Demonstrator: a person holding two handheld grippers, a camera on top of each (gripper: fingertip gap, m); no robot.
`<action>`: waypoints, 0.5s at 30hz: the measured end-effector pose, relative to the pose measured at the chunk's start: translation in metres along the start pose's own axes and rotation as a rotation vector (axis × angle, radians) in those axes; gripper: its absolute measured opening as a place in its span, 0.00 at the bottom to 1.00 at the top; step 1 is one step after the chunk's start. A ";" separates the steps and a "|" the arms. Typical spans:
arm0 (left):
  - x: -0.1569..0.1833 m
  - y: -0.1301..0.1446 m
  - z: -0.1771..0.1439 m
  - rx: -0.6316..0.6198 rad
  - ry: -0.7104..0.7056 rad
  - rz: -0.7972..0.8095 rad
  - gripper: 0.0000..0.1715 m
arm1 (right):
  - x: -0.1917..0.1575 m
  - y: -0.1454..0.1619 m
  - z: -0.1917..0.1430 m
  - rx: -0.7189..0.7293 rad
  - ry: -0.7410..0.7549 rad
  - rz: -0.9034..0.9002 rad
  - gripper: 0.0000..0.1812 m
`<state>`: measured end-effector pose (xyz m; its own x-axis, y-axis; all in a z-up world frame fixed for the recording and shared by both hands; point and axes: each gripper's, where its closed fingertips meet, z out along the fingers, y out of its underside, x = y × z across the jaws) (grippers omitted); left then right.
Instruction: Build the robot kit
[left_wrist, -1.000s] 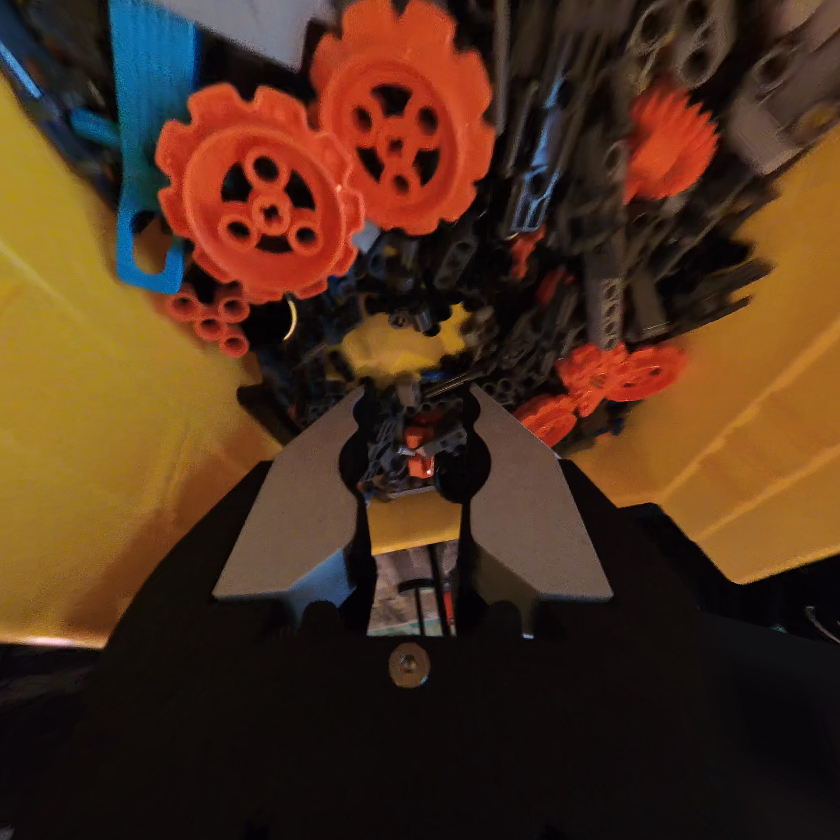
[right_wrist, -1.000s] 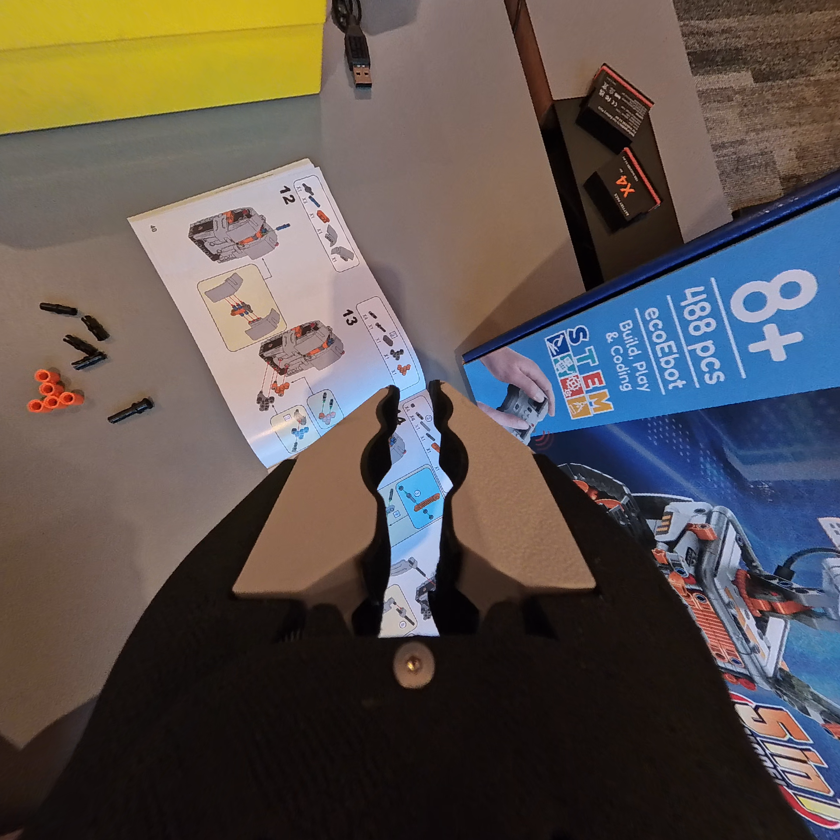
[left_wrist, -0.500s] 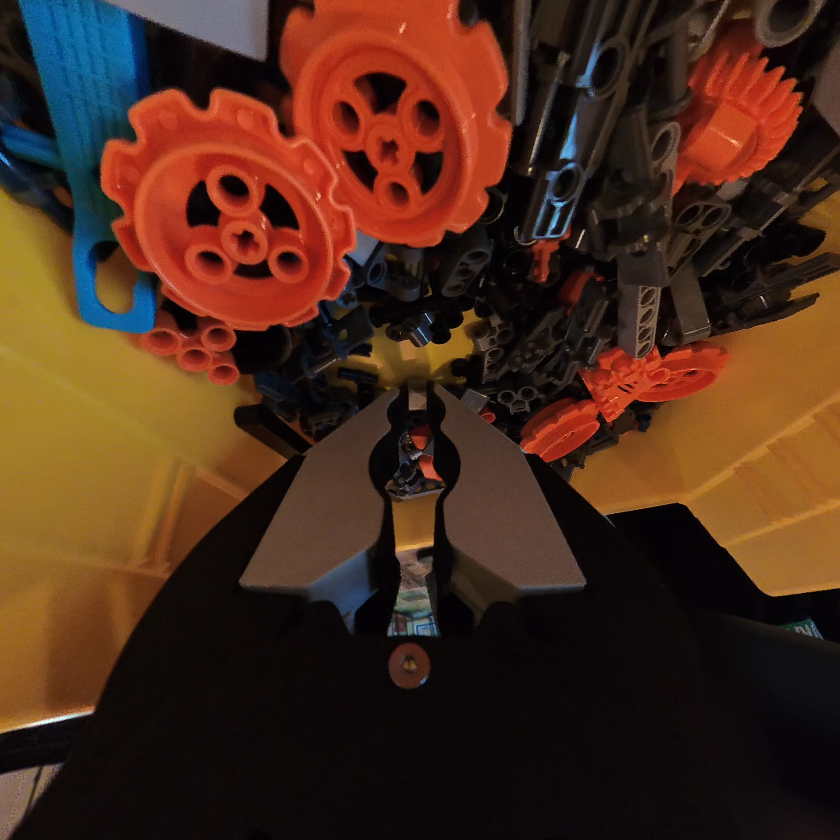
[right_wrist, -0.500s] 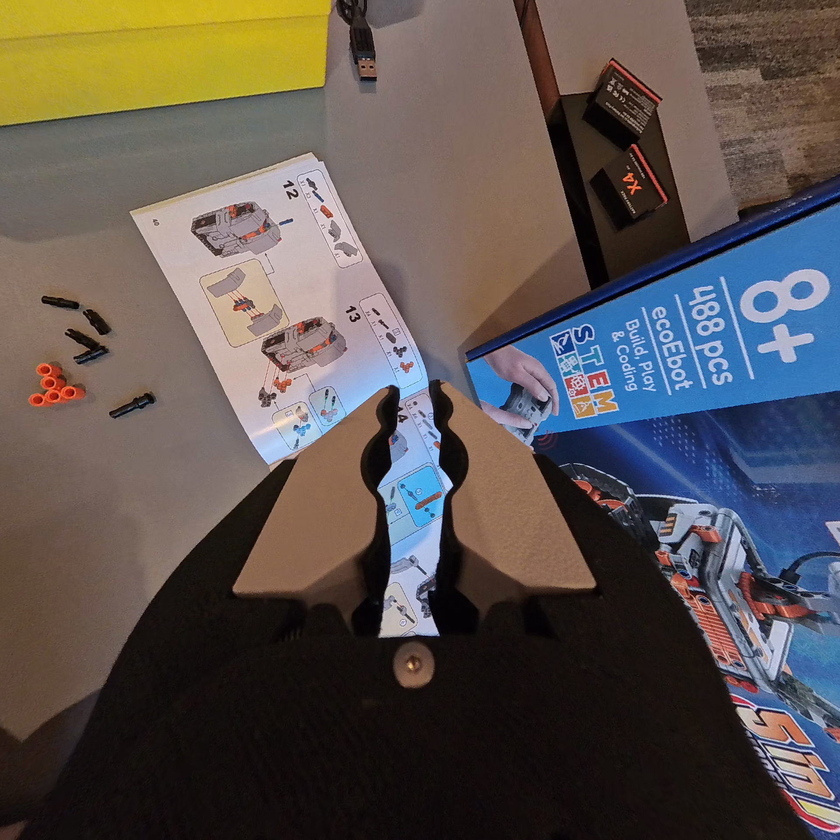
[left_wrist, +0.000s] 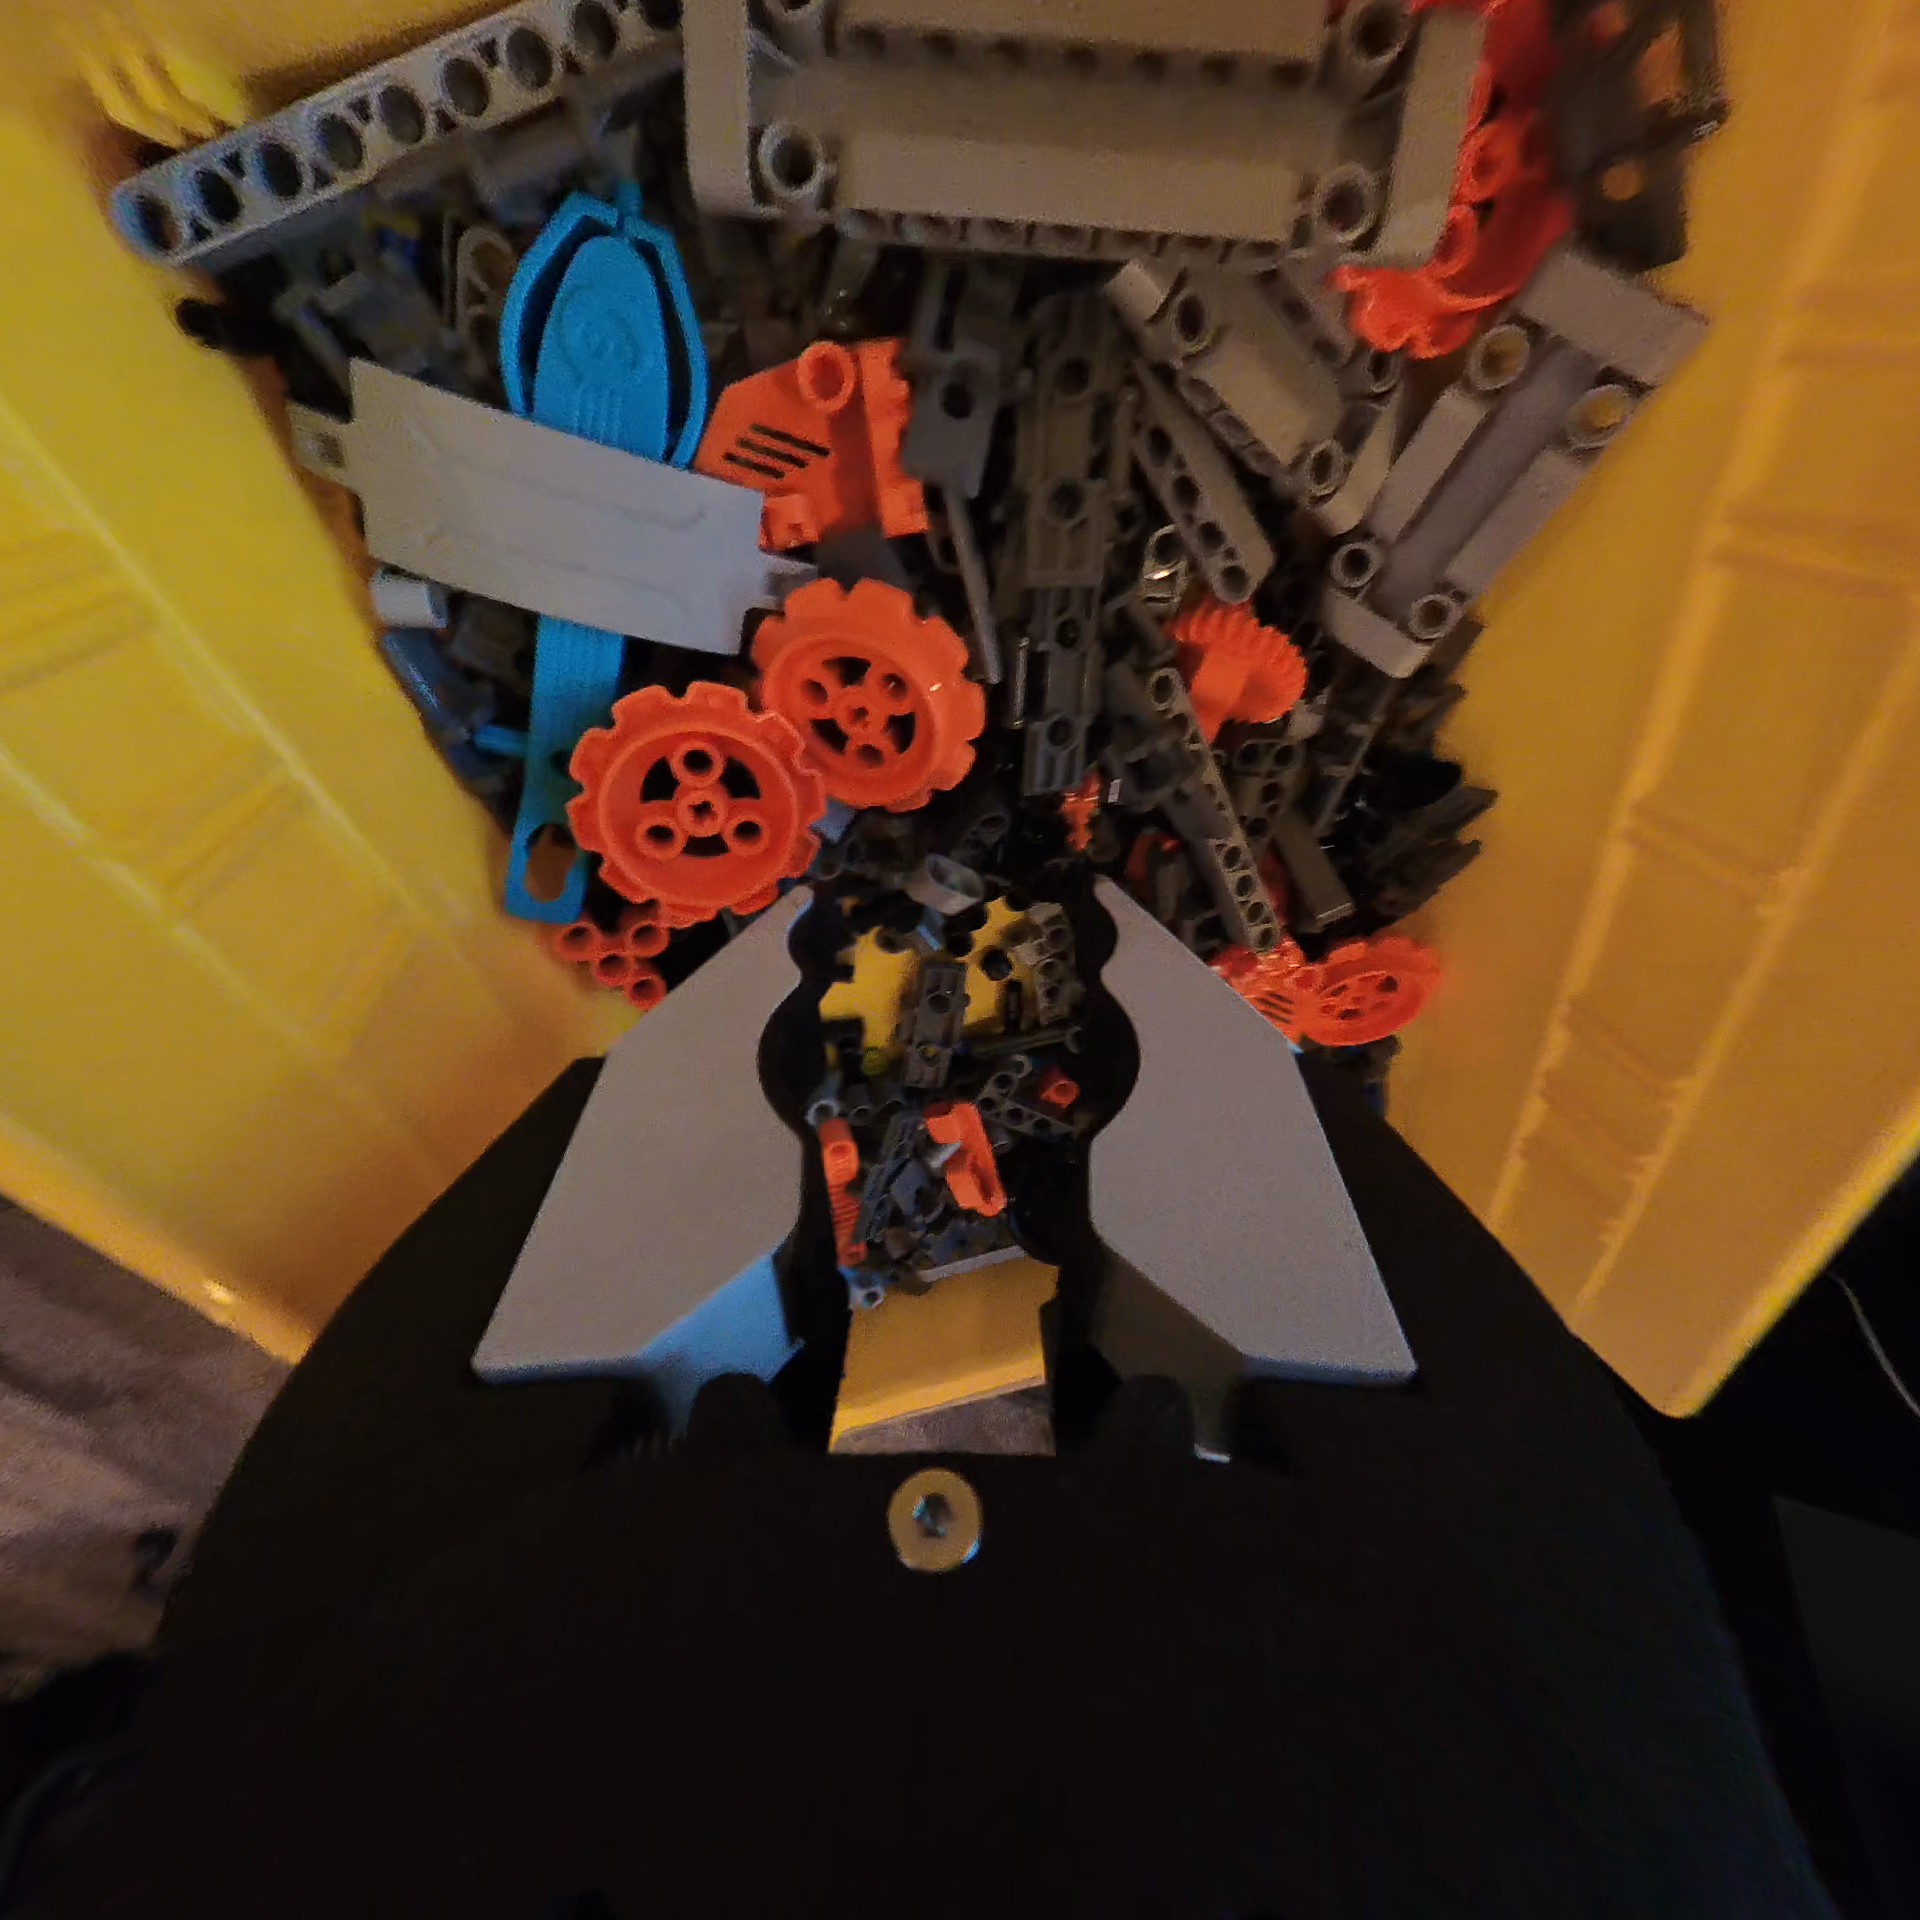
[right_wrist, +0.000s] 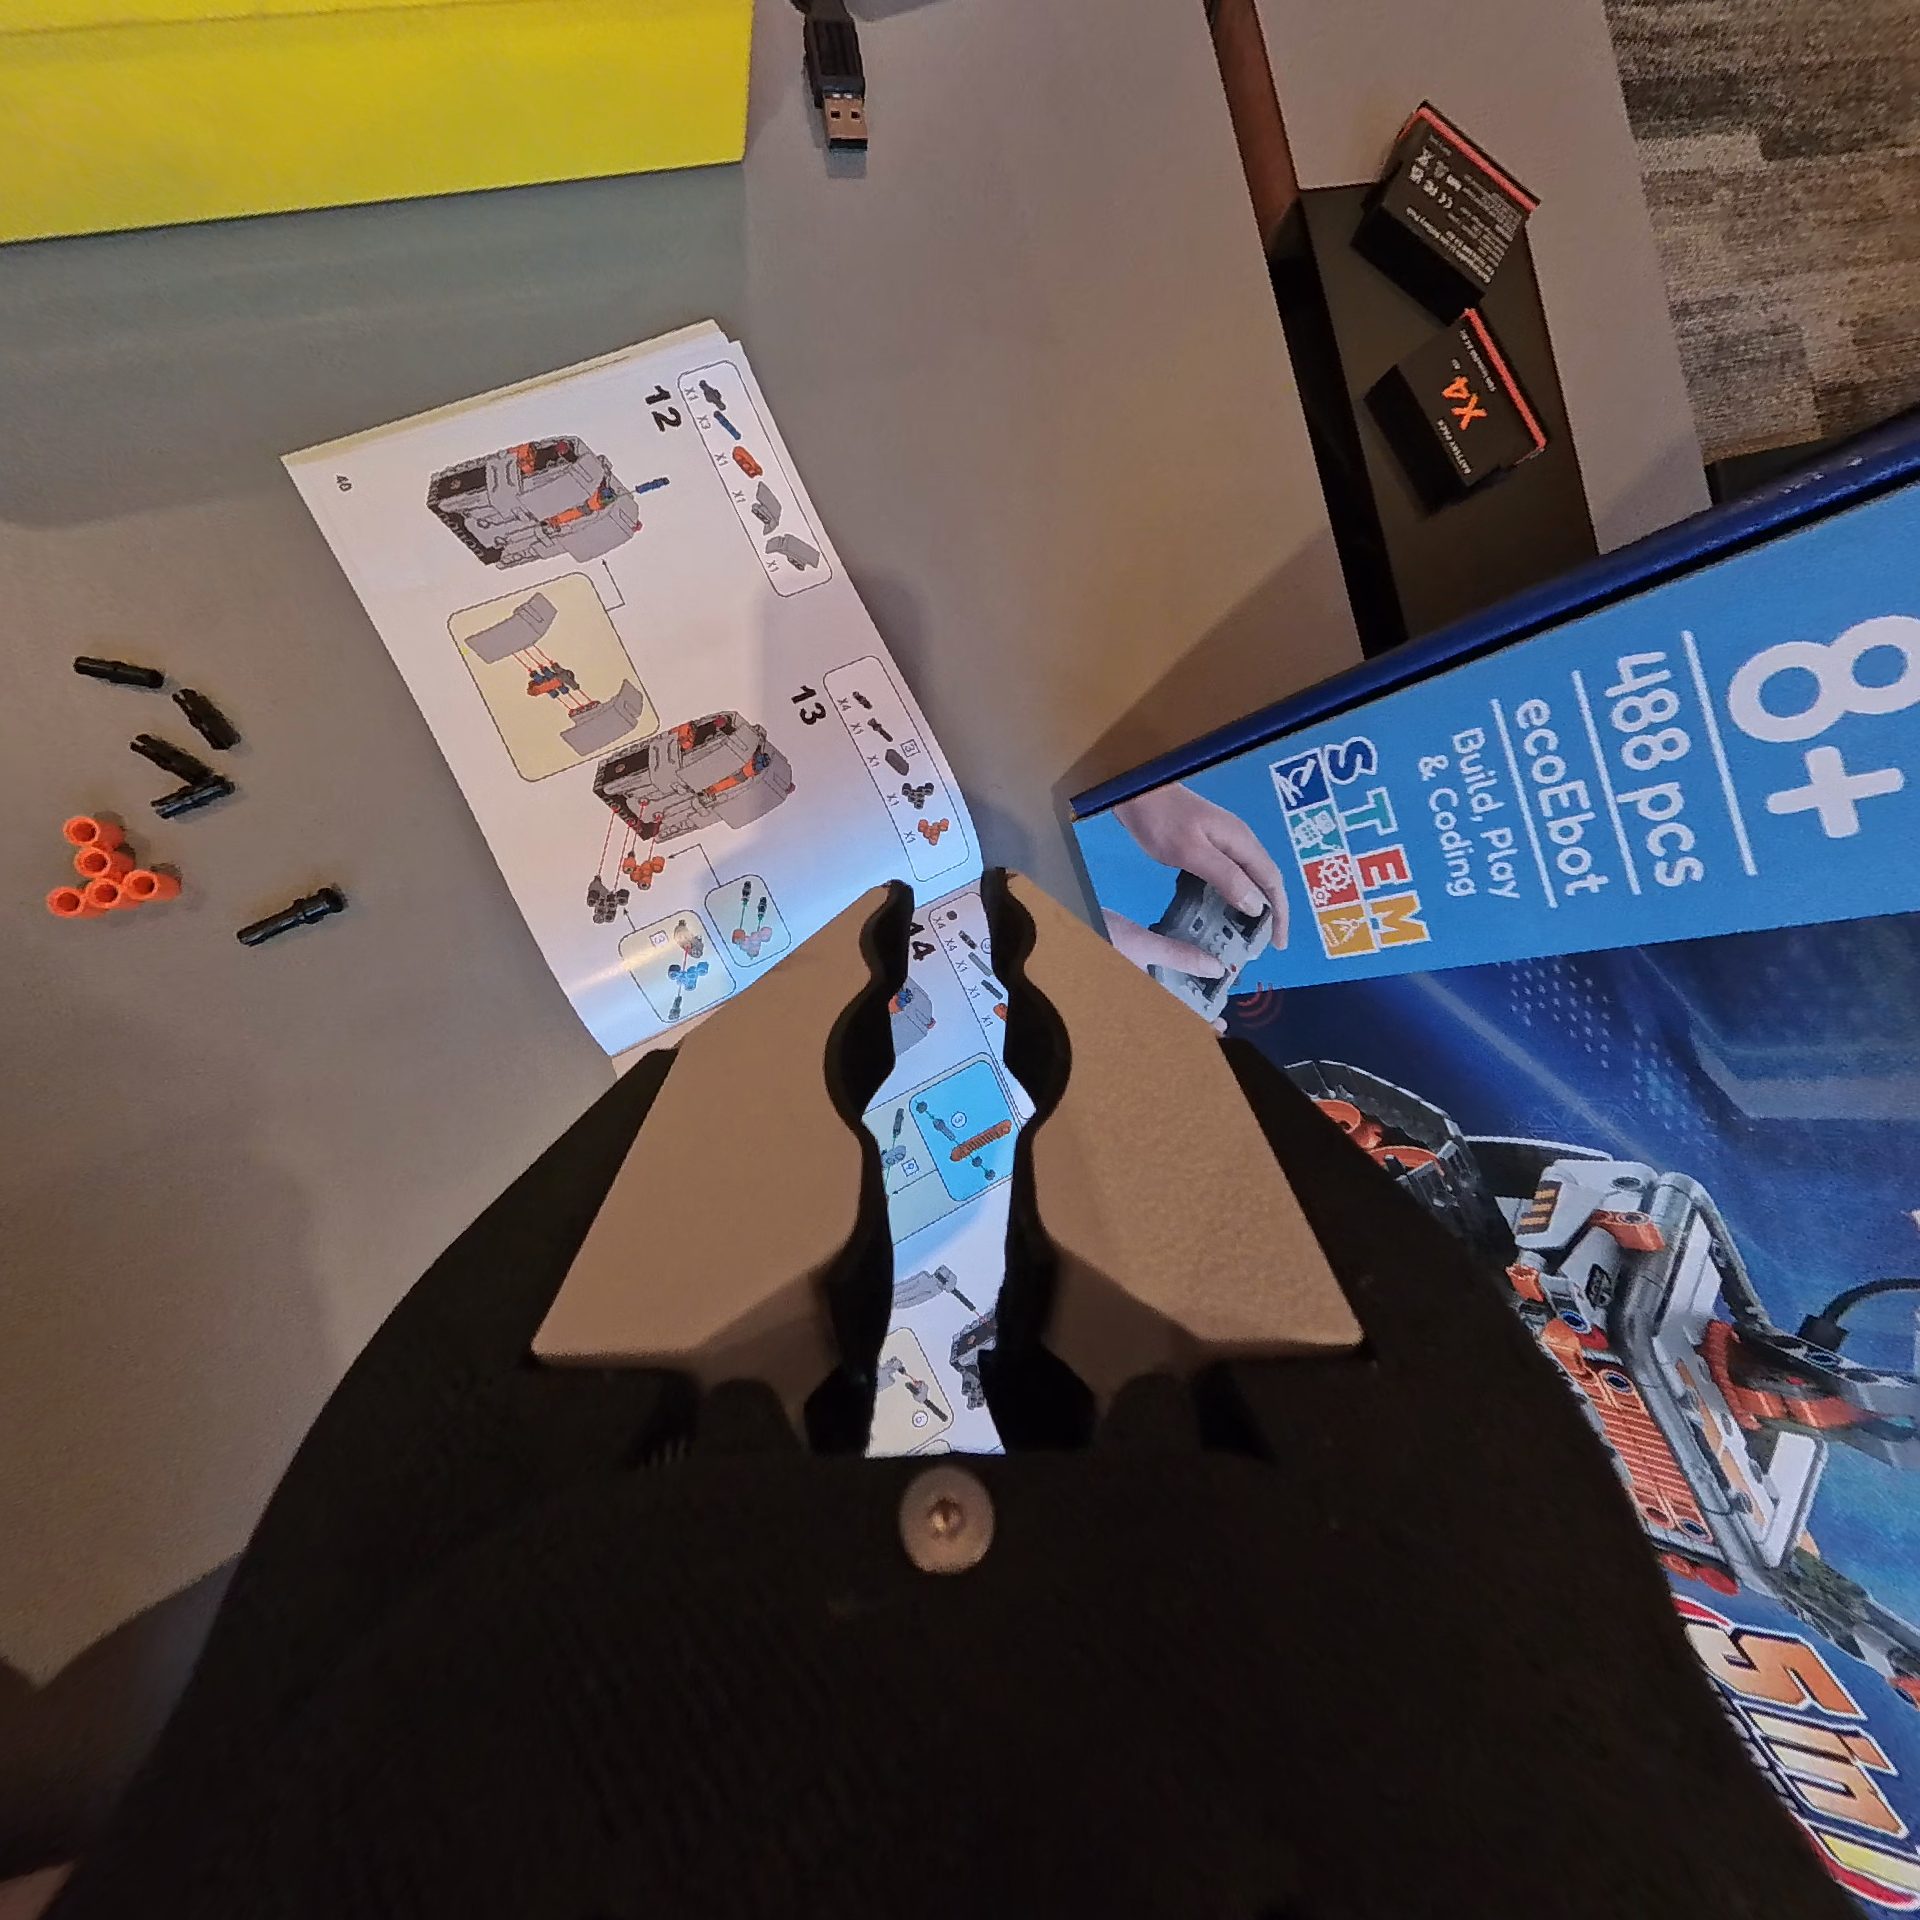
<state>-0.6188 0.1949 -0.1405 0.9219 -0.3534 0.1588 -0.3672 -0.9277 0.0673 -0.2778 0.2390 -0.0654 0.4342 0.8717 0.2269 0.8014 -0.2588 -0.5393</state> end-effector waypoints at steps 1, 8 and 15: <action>-0.005 0.003 0.001 -0.016 -0.025 -0.007 0.25 | 0.000 0.000 0.000 -0.001 0.000 -0.001 0.08; -0.015 0.004 -0.009 0.035 -0.016 -0.111 0.21 | -0.001 0.000 0.000 -0.002 -0.001 -0.008 0.08; 0.005 0.054 -0.017 -0.053 0.011 -0.157 0.20 | -0.001 0.001 0.000 -0.007 -0.002 -0.012 0.08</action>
<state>-0.6362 0.1452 -0.1190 0.9671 -0.2031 0.1534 -0.2252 -0.9636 0.1441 -0.2770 0.2376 -0.0661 0.4238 0.8757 0.2314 0.8091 -0.2511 -0.5313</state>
